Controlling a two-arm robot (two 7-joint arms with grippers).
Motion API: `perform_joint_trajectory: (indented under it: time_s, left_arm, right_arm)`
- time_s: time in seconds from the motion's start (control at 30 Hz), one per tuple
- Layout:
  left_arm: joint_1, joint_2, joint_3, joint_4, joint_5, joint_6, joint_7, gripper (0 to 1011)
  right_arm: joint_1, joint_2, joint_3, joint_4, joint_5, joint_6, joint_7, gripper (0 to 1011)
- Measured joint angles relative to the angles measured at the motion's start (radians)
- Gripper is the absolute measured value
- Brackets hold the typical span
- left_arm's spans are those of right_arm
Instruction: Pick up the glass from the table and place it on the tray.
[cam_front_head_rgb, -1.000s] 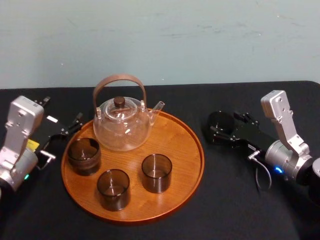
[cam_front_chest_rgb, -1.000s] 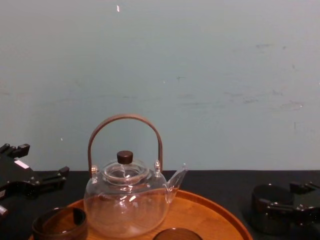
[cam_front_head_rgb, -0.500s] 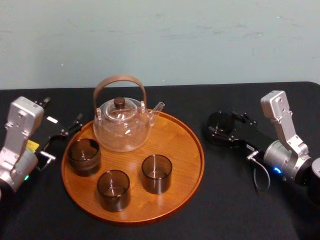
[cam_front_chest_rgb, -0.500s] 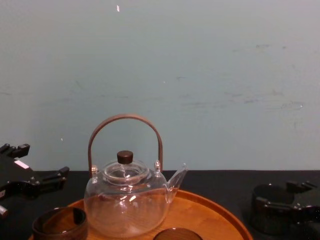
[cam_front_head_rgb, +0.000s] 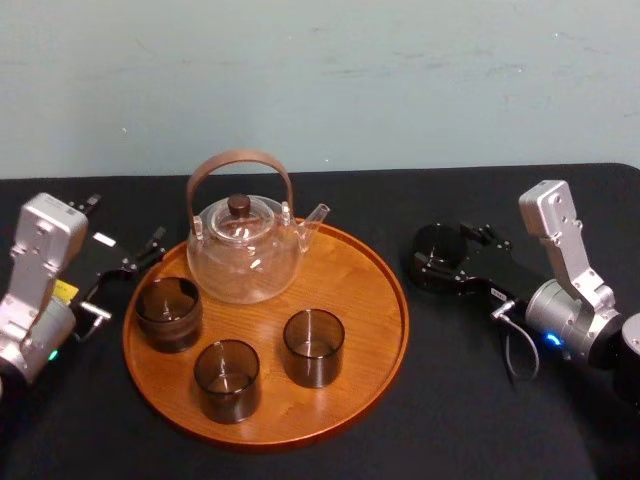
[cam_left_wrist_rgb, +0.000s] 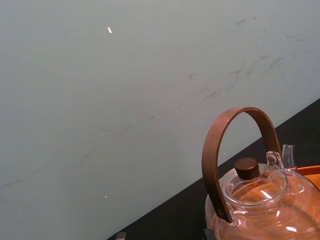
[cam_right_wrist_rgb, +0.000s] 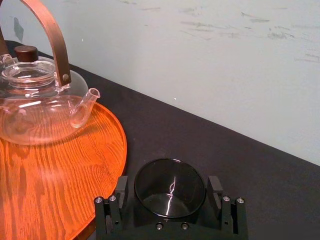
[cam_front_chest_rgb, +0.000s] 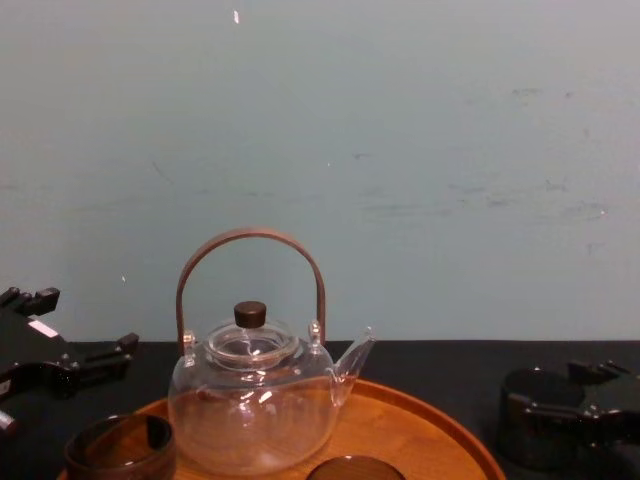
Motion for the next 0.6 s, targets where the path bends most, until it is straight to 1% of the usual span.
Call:
perform_joint_trajectory:
  time_s: [0.27, 0.33, 0.47, 0.6]
  left_arm:
    - [0.0, 0.0, 0.0, 0.0, 0.0, 0.0, 0.0, 1001]
    - [0.0, 0.0, 0.0, 0.0, 0.0, 0.0, 0.0, 1001]
    - [0.0, 0.0, 0.0, 0.0, 0.0, 0.0, 0.0, 1001]
    - [0.0, 0.0, 0.0, 0.0, 0.0, 0.0, 0.0, 1001]
  right_arm:
    - [0.0, 0.0, 0.001, 0.0, 0.001, 0.0, 0.0, 1002]
    - [-0.001, 0.0, 0.001, 0.0, 0.001, 0.0, 0.0, 978]
    - [-0.001, 0.0, 0.001, -0.001, 0.001, 0.0, 0.0, 891]
    - [-0.001, 0.0, 0.001, -0.001, 0.001, 0.0, 0.0, 876]
